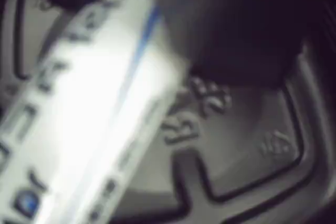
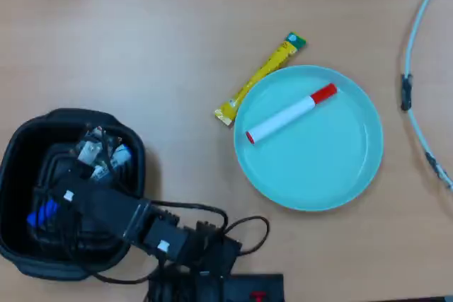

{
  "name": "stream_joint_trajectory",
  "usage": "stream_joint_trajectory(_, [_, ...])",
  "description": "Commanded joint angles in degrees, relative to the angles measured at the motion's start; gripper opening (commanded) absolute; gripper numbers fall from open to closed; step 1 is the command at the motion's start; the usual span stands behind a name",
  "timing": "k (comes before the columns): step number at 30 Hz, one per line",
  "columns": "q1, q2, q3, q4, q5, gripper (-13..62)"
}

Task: Pick up the blue pen and put it in the black bowl

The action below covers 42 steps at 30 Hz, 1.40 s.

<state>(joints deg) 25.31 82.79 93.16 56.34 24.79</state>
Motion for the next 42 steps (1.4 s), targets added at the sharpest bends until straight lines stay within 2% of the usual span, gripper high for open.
stream_joint_trajectory(1, [-0.88,3.34,-1.93,-4.39,1.93,-6.5])
stream_joint_trajectory(23, [-3.25,2.72,-0.09,-5.1,1.32,-6.7])
stream_joint_trajectory(35, [-3.43,2.72,7.65,-18.02,1.32,-6.0])
stream_joint_trajectory(38, [-3.34,2.64,7.29,-18.02,1.32,-3.9])
stream_joint_trajectory(42, [-3.34,2.64,7.03,-17.84,0.7,5.0])
